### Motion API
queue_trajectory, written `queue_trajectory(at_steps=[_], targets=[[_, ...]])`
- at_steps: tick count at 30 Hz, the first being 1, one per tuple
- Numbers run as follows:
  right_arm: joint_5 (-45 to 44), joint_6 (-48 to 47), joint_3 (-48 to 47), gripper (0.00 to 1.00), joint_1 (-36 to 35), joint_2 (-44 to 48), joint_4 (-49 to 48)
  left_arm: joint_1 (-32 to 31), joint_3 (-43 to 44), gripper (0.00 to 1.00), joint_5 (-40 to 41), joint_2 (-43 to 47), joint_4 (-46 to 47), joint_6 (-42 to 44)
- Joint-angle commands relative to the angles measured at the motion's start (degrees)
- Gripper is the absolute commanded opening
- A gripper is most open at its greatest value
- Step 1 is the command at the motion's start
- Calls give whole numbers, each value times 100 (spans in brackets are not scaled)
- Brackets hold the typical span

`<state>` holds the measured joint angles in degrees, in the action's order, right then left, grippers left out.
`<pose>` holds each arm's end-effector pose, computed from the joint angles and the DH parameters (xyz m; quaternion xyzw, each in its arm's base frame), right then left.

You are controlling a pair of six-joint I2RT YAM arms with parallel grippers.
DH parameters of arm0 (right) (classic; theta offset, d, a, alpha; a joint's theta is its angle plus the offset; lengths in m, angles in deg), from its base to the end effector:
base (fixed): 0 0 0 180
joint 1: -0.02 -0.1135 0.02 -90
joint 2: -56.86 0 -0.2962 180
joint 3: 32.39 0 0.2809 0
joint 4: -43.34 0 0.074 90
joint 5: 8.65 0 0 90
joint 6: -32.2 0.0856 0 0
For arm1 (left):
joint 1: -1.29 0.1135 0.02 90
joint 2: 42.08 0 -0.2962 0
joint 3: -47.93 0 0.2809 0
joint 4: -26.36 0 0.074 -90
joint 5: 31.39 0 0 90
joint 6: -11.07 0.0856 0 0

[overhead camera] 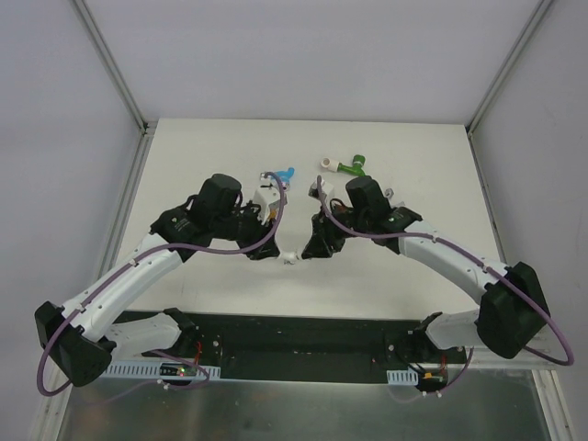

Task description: Install the water faucets

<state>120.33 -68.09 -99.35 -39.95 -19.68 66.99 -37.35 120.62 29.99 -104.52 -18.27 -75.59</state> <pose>0.2303 0.2633 0.2778 -0.4958 0.6835 0.3985 0.3580 0.1950 -0.2084 0.3419 0.4147 0.7589 -0.3454 0.3645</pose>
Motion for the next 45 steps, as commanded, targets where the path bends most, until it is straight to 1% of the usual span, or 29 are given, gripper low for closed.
queue_trajectory(at_steps=[1,4,5,7,8,9,11,14,16,18,19,21,23,25,30,34,38,41,45], targets=[[409,834,-741,6,112,-300,-1341,-224,-182,0,-1752,258,574,-8],[154,1317,-795,32,121,-529,-1762,-215,-314,0,-1787,372,855,-139],[49,1414,-829,43,129,-599,-1842,-215,-349,0,-1718,407,987,-244],[-301,1599,-856,61,147,-661,-1957,-171,-489,0,-1542,486,1390,-533],[-721,1678,-856,65,164,-626,-1966,-110,-612,0,-1437,556,1645,-701],[-960,1740,-830,68,182,-574,-1975,4,-717,0,-1375,635,1969,-920],[-1461,1705,-664,74,243,-372,-2044,354,-1182,0,-1523,837,2776,-1447],[-2112,1565,-304,81,287,93,-2168,1031,-1885,0,-1725,935,4262,-2764],[-2394,1346,-49,84,288,540,-2255,1331,-2062,0,-1586,856,4608,-3250],[-2500,1064,294,88,296,998,-2422,1411,-2151,0,-1375,768,4775,-3575],[-2440,733,513,90,296,1304,-2580,1428,-2203,0,-1305,724,4933,-3733],[-2151,423,944,96,288,1657,-3010,1472,-2300,0,-1077,724,5241,-4137],[-1738,116,1313,97,270,1869,-3432,1508,-2353,0,-796,759,5373,-4533],[-1570,-139,1568,97,174,1923,-3758,1517,-2432,0,-401,846,5488,-4919],[-1745,-808,1657,98,-169,1844,-3777,1534,-2643,0,40,1075,5690,-5833],[-1719,-835,1675,98,-205,1870,-3891,1560,-2889,0,374,1330,5699,-6387],[-1648,-1124,1824,98,-222,1835,-4075,1666,-3038,0,322,1383,5909,-6889],[-1456,-1502,1973,99,-222,1835,-4216,1850,-3091,0,103,1409,6033,-7170],[-1052,-1485,1877,99,-214,1651,-4356,2079,-3153,0,-231,1392,6261,-7513]])
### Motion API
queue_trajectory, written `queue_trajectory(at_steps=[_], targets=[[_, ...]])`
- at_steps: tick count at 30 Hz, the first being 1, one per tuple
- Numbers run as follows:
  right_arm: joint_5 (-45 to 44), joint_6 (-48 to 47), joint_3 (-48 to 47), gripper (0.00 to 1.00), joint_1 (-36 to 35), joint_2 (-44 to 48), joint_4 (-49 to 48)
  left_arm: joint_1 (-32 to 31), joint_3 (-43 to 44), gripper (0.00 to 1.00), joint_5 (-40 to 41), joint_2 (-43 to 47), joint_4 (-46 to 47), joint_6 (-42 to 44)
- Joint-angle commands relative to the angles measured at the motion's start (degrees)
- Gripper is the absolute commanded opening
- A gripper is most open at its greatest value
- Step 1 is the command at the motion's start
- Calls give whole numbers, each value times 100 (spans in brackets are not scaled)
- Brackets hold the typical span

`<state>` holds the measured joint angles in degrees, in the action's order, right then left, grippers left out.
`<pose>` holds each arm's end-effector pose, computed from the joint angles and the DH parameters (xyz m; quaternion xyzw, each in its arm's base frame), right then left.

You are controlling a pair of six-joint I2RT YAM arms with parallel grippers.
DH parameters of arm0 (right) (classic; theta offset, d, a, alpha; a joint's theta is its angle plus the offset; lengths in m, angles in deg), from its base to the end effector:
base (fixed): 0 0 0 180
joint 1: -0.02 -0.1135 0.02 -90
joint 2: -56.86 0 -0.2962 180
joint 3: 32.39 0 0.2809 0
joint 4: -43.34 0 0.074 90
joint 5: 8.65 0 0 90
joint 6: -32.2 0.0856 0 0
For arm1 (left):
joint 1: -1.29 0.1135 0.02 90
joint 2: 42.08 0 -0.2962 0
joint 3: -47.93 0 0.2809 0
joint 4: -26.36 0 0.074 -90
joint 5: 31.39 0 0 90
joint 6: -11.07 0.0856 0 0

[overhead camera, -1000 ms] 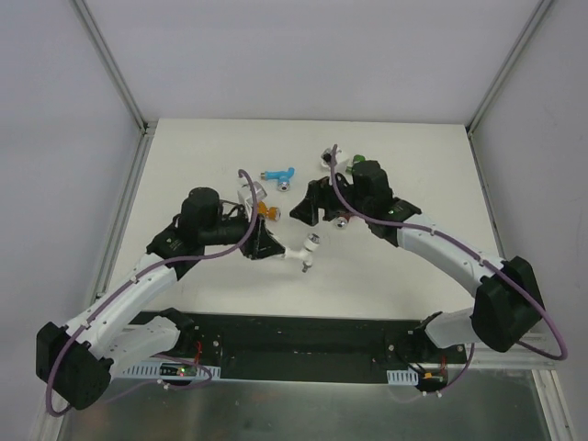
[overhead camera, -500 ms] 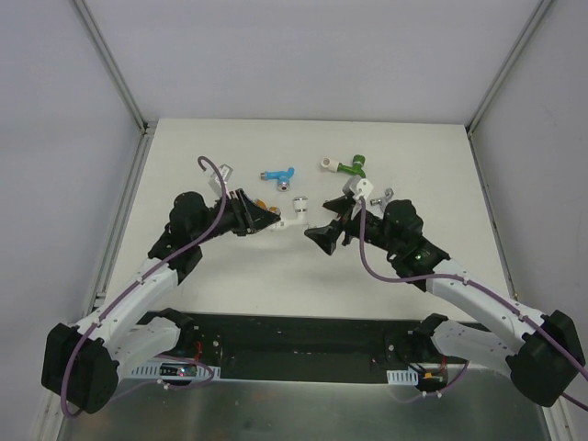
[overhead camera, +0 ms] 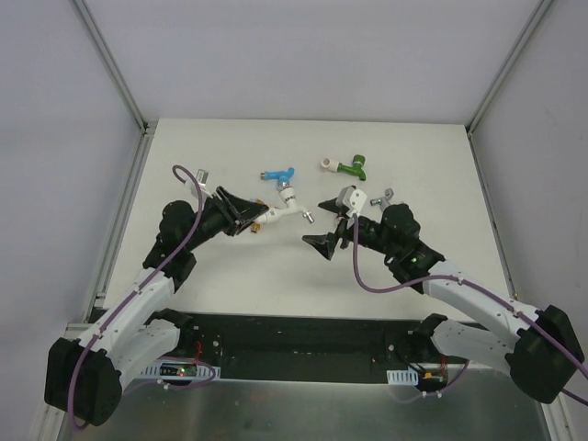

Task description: Install the water faucets

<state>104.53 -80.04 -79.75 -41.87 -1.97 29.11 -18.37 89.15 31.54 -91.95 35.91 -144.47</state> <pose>0.1967 0.2217 0.3184 -0.4820 0.4955 0.2576 0.6751 0.2289 -0.1231 0.3001 -0.1122 0.6931 -0.5898 0.3989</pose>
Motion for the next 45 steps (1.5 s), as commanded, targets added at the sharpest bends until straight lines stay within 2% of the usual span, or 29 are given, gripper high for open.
queue_trajectory(at_steps=[1,11,21,27,30,33,34,36,40,41,45], targets=[[617,-272,-109,99,-21,-181,-630,217,-14,0,-500,118,930,-731],[1013,-826,-259,99,-21,-603,-1140,340,126,0,-1221,21,993,-1022],[820,-1283,-549,93,-65,-1043,-1008,340,223,0,-1494,-58,1142,-1224],[671,-1529,-804,89,-135,-1183,-499,331,284,0,-1635,-50,1204,-1260],[627,-1546,-848,84,-162,-1254,-446,331,346,0,-1731,-76,1204,-1233],[547,-1555,-962,74,-205,-1315,-209,331,407,0,-1810,-111,1230,-1233],[547,-1555,-971,67,-197,-1324,-139,331,425,0,-1828,-111,1239,-1225],[573,-1503,-997,50,-214,-1298,-51,331,469,0,-1872,-137,1239,-1190],[582,-1380,-1059,7,-215,-1158,344,331,592,0,-1995,-269,1248,-1067],[582,-1362,-1076,0,-223,-1105,467,323,653,0,-2065,-304,1239,-953],[679,-1117,-1261,0,-206,-903,1179,323,1135,0,-2705,-541,1046,-93]])
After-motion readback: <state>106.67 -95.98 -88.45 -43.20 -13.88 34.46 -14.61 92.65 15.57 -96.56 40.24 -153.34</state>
